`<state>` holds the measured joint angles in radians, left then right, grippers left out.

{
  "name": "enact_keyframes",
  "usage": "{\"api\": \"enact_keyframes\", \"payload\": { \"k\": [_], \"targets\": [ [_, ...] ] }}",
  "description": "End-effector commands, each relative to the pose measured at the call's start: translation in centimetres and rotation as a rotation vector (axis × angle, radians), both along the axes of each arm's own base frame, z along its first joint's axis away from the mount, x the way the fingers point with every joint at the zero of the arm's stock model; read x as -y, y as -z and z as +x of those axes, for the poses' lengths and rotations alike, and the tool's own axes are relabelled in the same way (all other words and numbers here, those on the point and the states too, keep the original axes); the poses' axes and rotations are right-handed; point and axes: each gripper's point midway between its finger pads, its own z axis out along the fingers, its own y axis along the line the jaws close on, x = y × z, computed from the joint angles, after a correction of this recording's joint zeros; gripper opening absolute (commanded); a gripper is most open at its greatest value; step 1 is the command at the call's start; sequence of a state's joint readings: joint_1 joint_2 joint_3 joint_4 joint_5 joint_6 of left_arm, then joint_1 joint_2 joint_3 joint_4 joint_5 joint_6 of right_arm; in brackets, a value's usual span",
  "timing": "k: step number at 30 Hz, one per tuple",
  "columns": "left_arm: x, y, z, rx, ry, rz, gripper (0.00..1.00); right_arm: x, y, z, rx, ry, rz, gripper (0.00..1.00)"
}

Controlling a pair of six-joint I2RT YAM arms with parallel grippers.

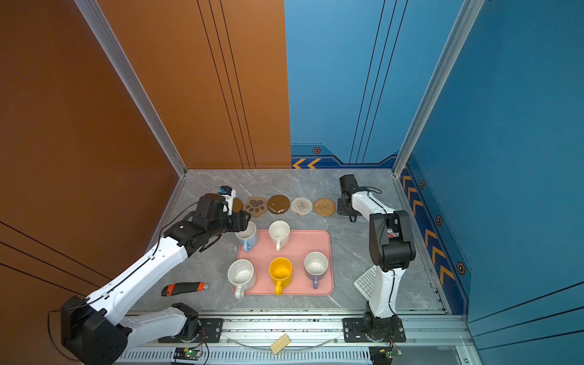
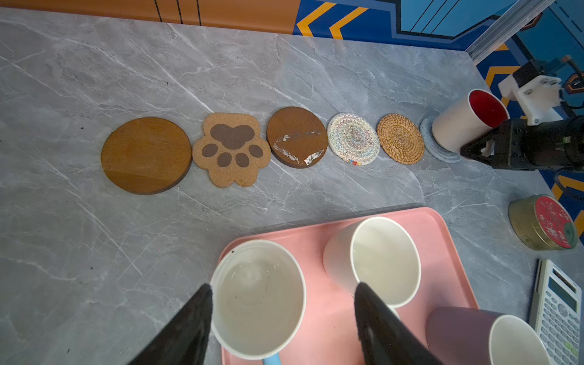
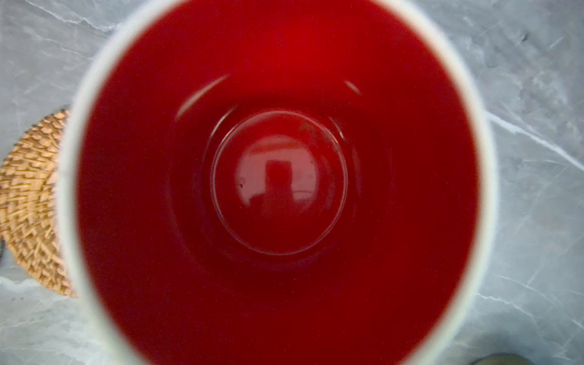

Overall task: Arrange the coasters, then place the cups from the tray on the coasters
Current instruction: 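Lift the red-lined mug and carry it over the light-blue woven coaster, then lower the red-lined mug onto the light-blue coaster and open the right gripper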

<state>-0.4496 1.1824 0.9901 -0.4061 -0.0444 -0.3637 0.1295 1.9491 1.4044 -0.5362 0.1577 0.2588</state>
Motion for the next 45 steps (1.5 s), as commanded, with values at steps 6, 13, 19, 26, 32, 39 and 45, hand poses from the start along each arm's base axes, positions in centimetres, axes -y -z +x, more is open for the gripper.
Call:
{"api": "enact_keyframes", "payload": {
  "k": [6,13,19,26,32,39,45],
  "targets": [
    [-0.2,-1.3,0.3,0.020,-0.009,-0.001,0.72,0.4,-0.9,1.7,0.080,0.024,0.017,0.00],
    [-0.2,-1.3,0.2,0.019,-0.007,-0.001,0.72,0.2,-0.1,1.2,0.065,0.027,0.035,0.00],
    [-0.3,-1.5,0.0,0.024,-0.009,-0.001,0.72,0.1,0.0,1.0,0.061,0.026,0.041,0.00],
    [-0.4,-1.6,-0.2,0.029,-0.010,-0.001,0.72,0.1,0.2,0.8,0.055,0.031,0.041,0.11],
    [-0.5,-1.6,-0.3,0.031,-0.011,0.002,0.72,0.1,0.2,0.5,0.052,0.031,0.037,0.33],
    [-0.8,-1.6,-0.6,0.037,-0.013,0.001,0.72,0.3,-0.7,-0.2,0.063,0.037,0.032,0.52],
    [-1.1,-1.8,-1.4,0.034,-0.007,0.012,0.72,0.8,-2.8,-1.6,0.090,0.062,0.024,0.59]
  ]
}}
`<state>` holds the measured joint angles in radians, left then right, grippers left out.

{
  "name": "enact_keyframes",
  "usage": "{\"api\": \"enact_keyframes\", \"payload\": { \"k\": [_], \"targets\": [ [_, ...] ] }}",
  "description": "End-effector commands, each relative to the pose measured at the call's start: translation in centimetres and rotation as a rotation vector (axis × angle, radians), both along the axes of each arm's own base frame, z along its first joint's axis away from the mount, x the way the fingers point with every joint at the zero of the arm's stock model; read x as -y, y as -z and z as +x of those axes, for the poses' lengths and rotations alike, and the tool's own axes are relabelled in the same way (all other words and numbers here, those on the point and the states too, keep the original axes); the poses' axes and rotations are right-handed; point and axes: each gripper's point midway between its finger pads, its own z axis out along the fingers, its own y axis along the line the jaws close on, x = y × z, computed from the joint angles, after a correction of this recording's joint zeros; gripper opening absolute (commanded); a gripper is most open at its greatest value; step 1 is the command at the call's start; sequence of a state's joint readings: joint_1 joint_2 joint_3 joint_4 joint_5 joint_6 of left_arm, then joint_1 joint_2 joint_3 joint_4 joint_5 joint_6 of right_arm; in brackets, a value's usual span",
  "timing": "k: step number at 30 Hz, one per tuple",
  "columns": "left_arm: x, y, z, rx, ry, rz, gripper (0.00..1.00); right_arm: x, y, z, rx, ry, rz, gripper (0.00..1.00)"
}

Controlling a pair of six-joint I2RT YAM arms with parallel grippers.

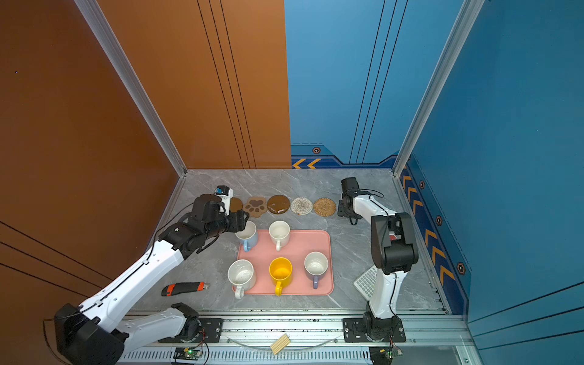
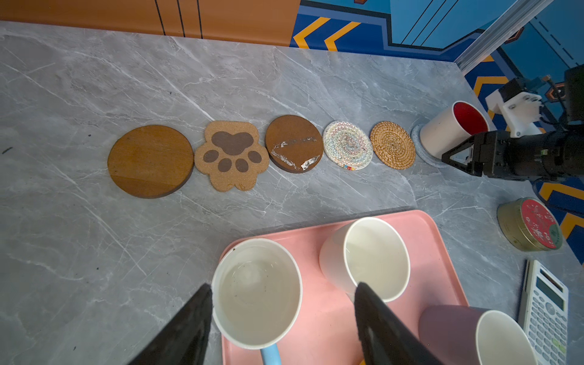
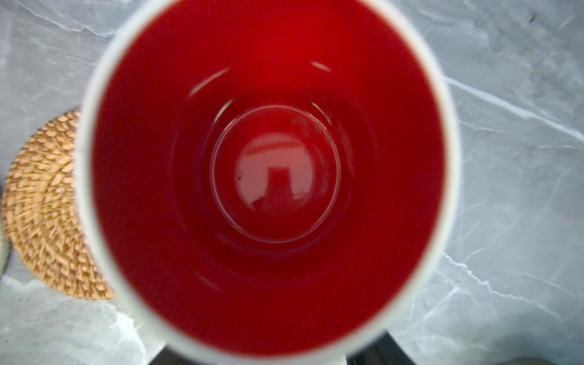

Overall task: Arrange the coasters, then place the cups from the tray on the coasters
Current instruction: 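Lower the red-lined mug onto the light-blue coaster and open the right gripper, then raise the right gripper off the mug while the left moves over the tray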

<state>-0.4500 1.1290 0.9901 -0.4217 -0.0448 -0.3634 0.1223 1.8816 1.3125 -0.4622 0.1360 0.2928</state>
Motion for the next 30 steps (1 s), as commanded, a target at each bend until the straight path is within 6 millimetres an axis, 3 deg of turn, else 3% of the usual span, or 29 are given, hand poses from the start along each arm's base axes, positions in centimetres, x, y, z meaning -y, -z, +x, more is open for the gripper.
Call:
{"api": "enact_keyframes", "payload": {
  "k": [1,11,19,23,30],
  "targets": [
    [-0.8,-0.3,-0.8,-0.002,-0.006,0.033,0.72,0.9,-2.8,-1.1,0.046,0.046,-0.017,0.59],
    [-1.0,0.9,-4.4,-0.083,0.057,0.113,0.72,0.9,-7.5,-4.4,0.126,0.127,-0.018,0.63],
    [-1.2,3.4,-6.8,-0.208,0.045,0.154,0.71,-1.5,-10.7,-6.4,0.234,0.136,-0.022,0.64],
    [-1.4,4.8,-7.6,-0.256,0.007,0.130,0.70,-2.1,-10.5,-7.6,0.247,0.141,-0.028,0.64],
    [-1.1,6.6,-8.2,-0.315,-0.029,0.119,0.68,-2.2,-8.4,-9.3,0.222,0.161,-0.001,0.64]
  ]
}}
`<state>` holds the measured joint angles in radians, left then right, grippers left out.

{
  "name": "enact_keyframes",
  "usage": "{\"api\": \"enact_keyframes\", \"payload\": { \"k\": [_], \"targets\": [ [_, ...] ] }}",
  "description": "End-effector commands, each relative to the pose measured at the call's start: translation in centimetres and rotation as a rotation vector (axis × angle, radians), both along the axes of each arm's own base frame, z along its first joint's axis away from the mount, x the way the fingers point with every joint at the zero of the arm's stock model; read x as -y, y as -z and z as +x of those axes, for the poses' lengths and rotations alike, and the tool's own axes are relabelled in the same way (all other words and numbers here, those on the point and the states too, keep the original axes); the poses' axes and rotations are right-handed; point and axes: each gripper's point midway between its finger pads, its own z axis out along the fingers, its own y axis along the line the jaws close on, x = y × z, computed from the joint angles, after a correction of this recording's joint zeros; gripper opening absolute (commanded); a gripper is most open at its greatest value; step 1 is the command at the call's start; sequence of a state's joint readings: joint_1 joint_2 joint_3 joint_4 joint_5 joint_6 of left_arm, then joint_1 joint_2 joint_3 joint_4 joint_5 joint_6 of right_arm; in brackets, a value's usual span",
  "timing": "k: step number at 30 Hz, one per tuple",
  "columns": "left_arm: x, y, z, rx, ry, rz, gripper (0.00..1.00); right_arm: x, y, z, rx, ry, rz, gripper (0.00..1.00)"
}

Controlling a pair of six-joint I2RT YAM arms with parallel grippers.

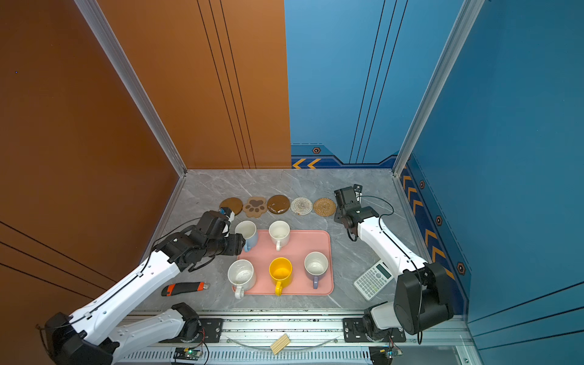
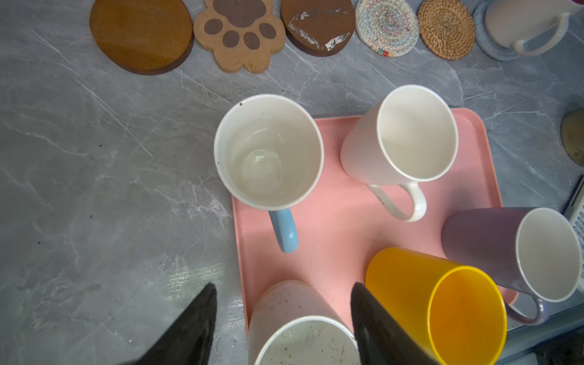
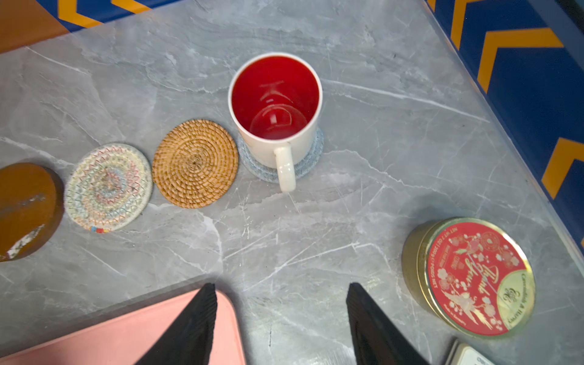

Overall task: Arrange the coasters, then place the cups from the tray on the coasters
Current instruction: 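Raise the right gripper off the mug while the left moves over the tray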

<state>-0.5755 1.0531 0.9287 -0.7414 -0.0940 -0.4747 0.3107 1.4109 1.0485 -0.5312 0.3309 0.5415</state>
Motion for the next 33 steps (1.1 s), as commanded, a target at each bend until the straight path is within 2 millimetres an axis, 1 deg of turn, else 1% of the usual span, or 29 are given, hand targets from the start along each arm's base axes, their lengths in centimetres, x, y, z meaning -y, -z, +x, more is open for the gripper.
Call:
{"api": "enact_keyframes", "payload": {
  "k": [1,13,21,33],
  "targets": [
    [-0.3,1.2,-0.4,-0.042,-0.044,0.021,0.68,0.4,0.3,-0.8,0.010,0.044,0.005,0.65],
    [0.5,3.6,0.5,-0.115,-0.065,0.071,0.67,0.1,0.6,-1.8,0.014,0.043,0.025,0.65],
    [1.0,4.4,1.5,-0.119,-0.087,0.066,0.66,0.0,1.2,-2.0,-0.002,0.038,0.025,0.65],
    [0.5,5.5,2.7,-0.133,-0.130,0.126,0.62,-0.4,1.3,-2.2,-0.005,0.032,0.041,0.65]
  ]
}}
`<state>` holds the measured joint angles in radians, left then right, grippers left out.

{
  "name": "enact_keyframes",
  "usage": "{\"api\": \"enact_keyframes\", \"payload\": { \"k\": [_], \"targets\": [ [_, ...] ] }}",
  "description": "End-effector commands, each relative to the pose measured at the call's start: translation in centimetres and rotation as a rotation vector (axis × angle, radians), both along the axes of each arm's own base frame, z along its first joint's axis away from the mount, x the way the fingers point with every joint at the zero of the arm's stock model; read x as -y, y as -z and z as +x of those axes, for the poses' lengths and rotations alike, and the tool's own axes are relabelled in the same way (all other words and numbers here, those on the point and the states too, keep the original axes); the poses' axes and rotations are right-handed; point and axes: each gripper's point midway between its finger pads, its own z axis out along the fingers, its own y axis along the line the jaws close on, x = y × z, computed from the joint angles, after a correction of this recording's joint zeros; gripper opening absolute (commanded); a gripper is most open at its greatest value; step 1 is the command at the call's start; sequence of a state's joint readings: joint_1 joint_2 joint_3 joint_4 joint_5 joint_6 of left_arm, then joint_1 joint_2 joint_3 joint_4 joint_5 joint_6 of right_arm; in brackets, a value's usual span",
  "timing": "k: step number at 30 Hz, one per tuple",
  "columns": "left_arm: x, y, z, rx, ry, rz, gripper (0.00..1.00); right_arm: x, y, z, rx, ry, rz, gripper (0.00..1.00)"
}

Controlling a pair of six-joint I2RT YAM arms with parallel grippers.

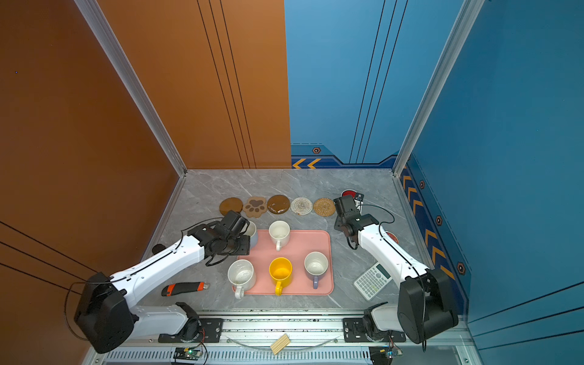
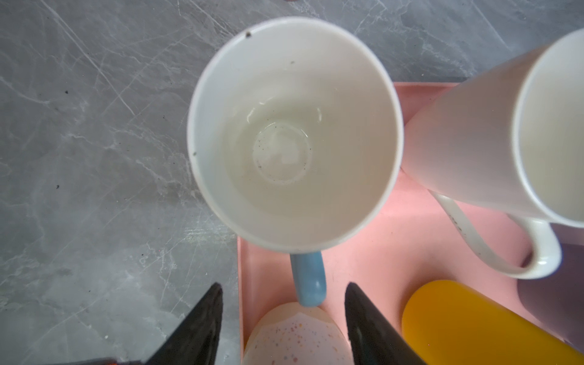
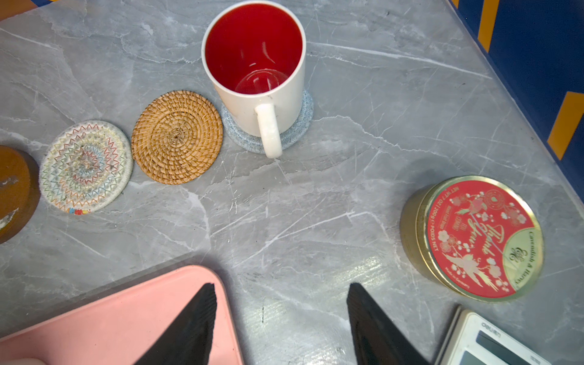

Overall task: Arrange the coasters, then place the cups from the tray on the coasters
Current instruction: 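Raise the right gripper off the mug while the left moves over the tray, then lower the left gripper and grasp the blue-handled white mug on the tray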

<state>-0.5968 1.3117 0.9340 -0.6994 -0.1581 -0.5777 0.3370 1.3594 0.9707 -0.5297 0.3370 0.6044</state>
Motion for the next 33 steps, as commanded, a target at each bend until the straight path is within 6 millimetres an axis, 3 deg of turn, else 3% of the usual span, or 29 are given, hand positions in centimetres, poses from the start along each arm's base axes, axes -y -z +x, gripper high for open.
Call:
{"api": "enact_keyframes", "payload": {
  "k": [1,18,33],
  "targets": [
    [-0.1,-0.6,1.1,0.026,-0.030,0.019,0.62,-0.2,0.1,-0.3,0.005,0.006,0.017,0.65],
    [-0.5,1.0,2.2,-0.016,-0.047,0.042,0.56,-0.2,-0.5,-0.1,0.006,-0.001,0.006,0.65],
    [0.1,1.7,2.4,-0.036,-0.032,0.024,0.41,0.0,-0.7,-0.1,0.004,0.001,-0.001,0.65]
  ]
}}
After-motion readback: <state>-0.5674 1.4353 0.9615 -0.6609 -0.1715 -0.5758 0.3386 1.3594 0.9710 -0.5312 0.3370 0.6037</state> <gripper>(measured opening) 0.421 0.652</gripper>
